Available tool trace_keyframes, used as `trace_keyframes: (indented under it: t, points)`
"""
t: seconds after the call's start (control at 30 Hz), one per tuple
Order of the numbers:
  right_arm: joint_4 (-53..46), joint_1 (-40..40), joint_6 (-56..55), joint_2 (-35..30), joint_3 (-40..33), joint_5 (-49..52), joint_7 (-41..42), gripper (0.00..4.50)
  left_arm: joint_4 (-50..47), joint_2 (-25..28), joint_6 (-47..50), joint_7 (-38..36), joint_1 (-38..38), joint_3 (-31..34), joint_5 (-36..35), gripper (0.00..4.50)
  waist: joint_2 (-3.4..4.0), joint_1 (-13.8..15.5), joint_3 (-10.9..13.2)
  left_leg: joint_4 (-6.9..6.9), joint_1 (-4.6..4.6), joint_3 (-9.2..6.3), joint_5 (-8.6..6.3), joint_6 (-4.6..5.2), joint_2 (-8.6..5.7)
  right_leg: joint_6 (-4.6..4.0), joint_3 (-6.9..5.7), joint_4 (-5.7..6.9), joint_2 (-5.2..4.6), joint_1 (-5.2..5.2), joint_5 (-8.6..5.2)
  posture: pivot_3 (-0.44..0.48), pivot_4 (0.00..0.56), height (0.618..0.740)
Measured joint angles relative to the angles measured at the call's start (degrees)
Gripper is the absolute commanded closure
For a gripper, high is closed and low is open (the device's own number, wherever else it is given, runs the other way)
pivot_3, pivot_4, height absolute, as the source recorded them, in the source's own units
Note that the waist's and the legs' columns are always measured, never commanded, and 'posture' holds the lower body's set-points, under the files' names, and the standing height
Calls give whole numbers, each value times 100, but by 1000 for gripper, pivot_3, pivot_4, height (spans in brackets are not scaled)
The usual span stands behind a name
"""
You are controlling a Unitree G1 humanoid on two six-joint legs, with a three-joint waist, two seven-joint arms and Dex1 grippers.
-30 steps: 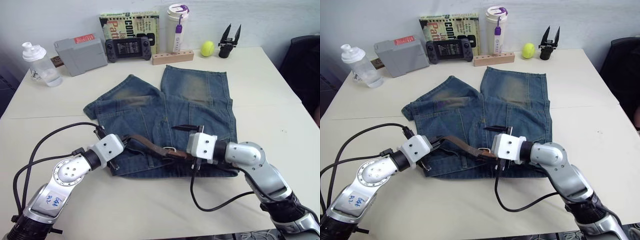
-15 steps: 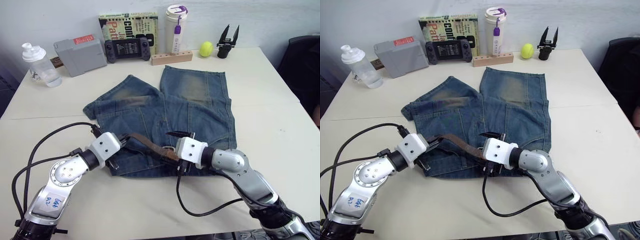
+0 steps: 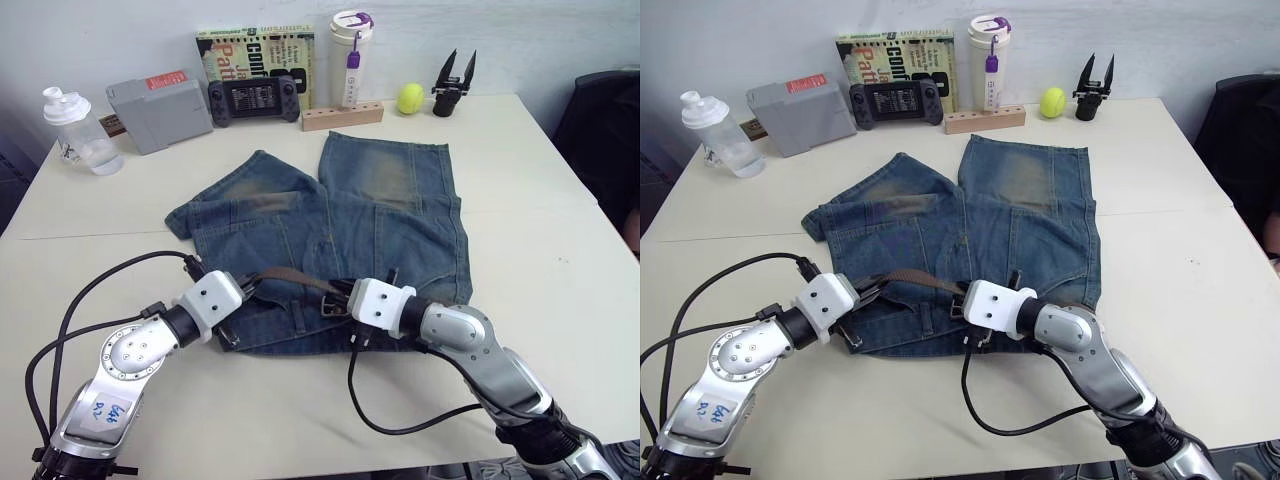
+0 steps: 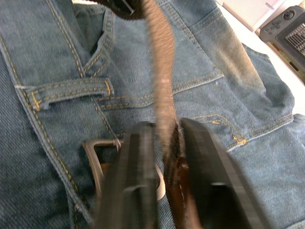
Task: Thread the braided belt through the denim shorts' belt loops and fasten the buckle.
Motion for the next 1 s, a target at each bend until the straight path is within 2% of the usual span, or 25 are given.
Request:
trace_keyframes:
  t: [0.07,0.1,0.17,0.23,0.27,0.3,0.37,0.43,0.5,0.53,0.63,0.7,0.73,0.8,0.83,0.87,0.97,1.0]
  points:
    - [0,22,-8,0,4,-40,-10,4458,-35,-11,-5,-3,9,1,3,4500,0,-5,0,0,1,1,0,0,0,0,1,2,1,0,0,0,150,708]
    - [0,46,-23,-1,26,-95,-32,4500,-48,-43,-27,-4,22,21,2,3684,0,-6,0,0,2,1,0,0,1,0,1,3,2,0,0,0,150,708]
    - [26,47,-254,-6,73,-309,-112,4500,-51,-107,-103,-28,112,173,-28,3146,-2,-2,-1,5,1,3,0,1,-1,0,3,5,1,0,0,0,150,708]
    - [244,-70,-581,-6,104,-588,-302,4500,-83,-246,-62,-58,233,434,-328,2284,-3,-19,-2,6,4,8,0,1,1,0,7,9,2,0,0,0,150,708]
    - [430,-202,-904,-8,127,-866,-462,4500,-197,-275,212,-150,320,685,-703,1993,-3,-21,-2,7,4,8,0,0,2,0,8,13,4,-1,0,0,150,708]
    - [547,-299,-1138,-10,134,-1049,-577,4500,-338,-277,455,-217,377,874,-1011,1993,-4,-14,-2,8,5,8,0,0,1,0,8,13,4,-1,0,0,150,708]
    - [776,-417,-1572,19,188,-1357,-799,4500,-664,-262,1068,-445,582,1382,-2091,1993,-11,-24,-6,11,4,9,-1,0,2,0,12,14,3,-1,0,0,150,708]
    - [903,-453,-1747,46,224,-1475,-885,4500,-800,-237,1393,-520,657,1681,-2634,1993,-12,-26,-7,13,4,11,-1,0,3,0,14,15,4,-1,0,0,150,708]
    - [1069,-486,-1966,101,303,-1631,-959,4500,-976,-96,1936,-633,821,2248,-3732,1993,-13,-27,-8,18,4,10,-2,-1,5,-2,15,20,7,-1,-1,0,150,708]
    - [1094,-486,-1992,102,320,-1652,-967,4500,-1009,-51,2028,-649,865,2342,-3932,1993,-13,-25,-8,19,5,10,-2,-1,6,-2,16,21,7,-1,-1,0,150,708]
    - [1212,-504,-2110,172,355,-1757,-985,4500,-1112,82,2484,-649,1090,2764,-5225,1993,-14,-26,-8,20,6,13,-2,-1,5,-3,21,24,6,-1,-2,0,150,708]
    - [1266,-521,-2153,208,378,-1813,-993,4500,-1216,100,2674,-611,1190,2886,-5941,1993,-14,-26,-8,22,7,14,-3,0,4,-3,24,25,5,-1,-2,0,150,708]
    - [1297,-589,-2207,327,472,-1886,-1009,4500,-1482,80,2832,-507,1486,2878,-7051,1993,-15,-25,-9,25,7,15,-3,-1,5,-3,27,27,7,-1,-2,0,150,708]
    - [1310,-604,-2228,403,505,-1969,-1037,4500,-1691,-27,2886,-405,1716,2679,-7577,1993,-16,-25,-9,25,12,23,-5,0,4,-5,36,29,9,0,-3,0,150,708]
    - [1355,-655,-2273,461,539,-2057,-1066,4500,-1674,-297,2934,207,1650,2295,-8060,1993,-15,-10,-10,29,18,24,-4,0,1,-5,41,34,9,4,-3,0,150,708]
    - [1362,-665,-2285,466,542,-2071,-1070,4500,-1654,-340,2933,319,1622,2228,-8113,1993,-14,-4,-10,29,19,24,-4,0,1,-5,41,34,9,5,-3,0,150,708]
    - [1438,-770,-2513,570,556,-2337,-1273,4500,-1075,-1002,2674,2488,1136,1381,-9168,1993,-31,2,-22,38,37,28,-7,-4,2,-8,54,50,18,14,-4,0,150,708]
    - [1464,-777,-2571,581,558,-2415,-1328,4500,-956,-1181,2531,2928,1033,1242,-9421,1993,-36,1,-25,39,38,28,-8,-6,3,-8,54,52,18,14,-4,0,150,708]
